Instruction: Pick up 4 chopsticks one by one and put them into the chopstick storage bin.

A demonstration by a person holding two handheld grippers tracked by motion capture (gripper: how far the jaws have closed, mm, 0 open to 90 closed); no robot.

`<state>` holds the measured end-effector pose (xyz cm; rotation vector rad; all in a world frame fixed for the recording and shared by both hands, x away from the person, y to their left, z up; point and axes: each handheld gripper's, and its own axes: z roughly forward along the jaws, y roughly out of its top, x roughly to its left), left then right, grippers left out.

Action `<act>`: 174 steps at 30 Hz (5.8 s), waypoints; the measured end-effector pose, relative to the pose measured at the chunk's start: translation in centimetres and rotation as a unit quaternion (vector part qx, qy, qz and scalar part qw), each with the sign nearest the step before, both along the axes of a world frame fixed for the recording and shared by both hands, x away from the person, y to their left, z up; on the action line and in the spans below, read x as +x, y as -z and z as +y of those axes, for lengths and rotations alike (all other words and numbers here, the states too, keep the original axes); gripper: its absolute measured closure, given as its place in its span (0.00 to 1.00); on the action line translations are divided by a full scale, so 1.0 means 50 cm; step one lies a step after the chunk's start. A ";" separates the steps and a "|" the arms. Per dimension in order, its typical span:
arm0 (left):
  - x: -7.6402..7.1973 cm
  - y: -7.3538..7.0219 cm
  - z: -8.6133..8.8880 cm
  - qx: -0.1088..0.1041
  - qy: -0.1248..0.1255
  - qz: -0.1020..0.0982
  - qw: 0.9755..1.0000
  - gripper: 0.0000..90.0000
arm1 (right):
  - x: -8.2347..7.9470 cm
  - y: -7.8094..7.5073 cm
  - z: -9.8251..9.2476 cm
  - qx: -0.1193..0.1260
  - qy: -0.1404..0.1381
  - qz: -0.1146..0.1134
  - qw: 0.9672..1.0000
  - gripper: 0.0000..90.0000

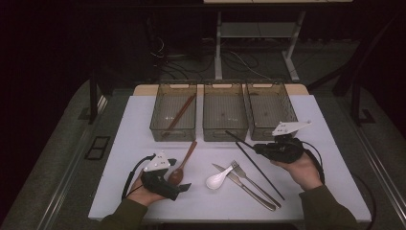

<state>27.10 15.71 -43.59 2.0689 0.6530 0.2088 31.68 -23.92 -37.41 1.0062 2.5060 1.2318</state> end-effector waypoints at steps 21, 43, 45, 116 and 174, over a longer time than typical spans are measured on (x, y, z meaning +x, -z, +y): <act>-0.001 0.002 -0.002 -0.004 0.002 -0.001 1.000 0.00 | 0.064 -0.030 0.103 0.003 -0.013 -0.017 1.000 0.96; -0.003 0.004 -0.004 -0.003 0.004 0.002 1.000 0.00 | 0.150 -0.051 0.212 -0.007 0.000 -0.009 1.000 0.96; -0.002 0.004 -0.003 -0.004 0.003 0.002 1.000 0.00 | 0.159 -0.054 0.221 -0.006 0.002 -0.009 1.000 0.96; -0.004 -0.003 -0.001 -0.014 0.015 -0.009 1.000 0.00 | 0.334 -0.038 0.506 -0.032 0.030 0.019 0.999 0.50; -0.003 0.000 0.005 -0.007 0.009 -0.007 1.000 0.00 | 0.106 -0.013 0.137 0.003 0.014 -0.016 1.000 0.36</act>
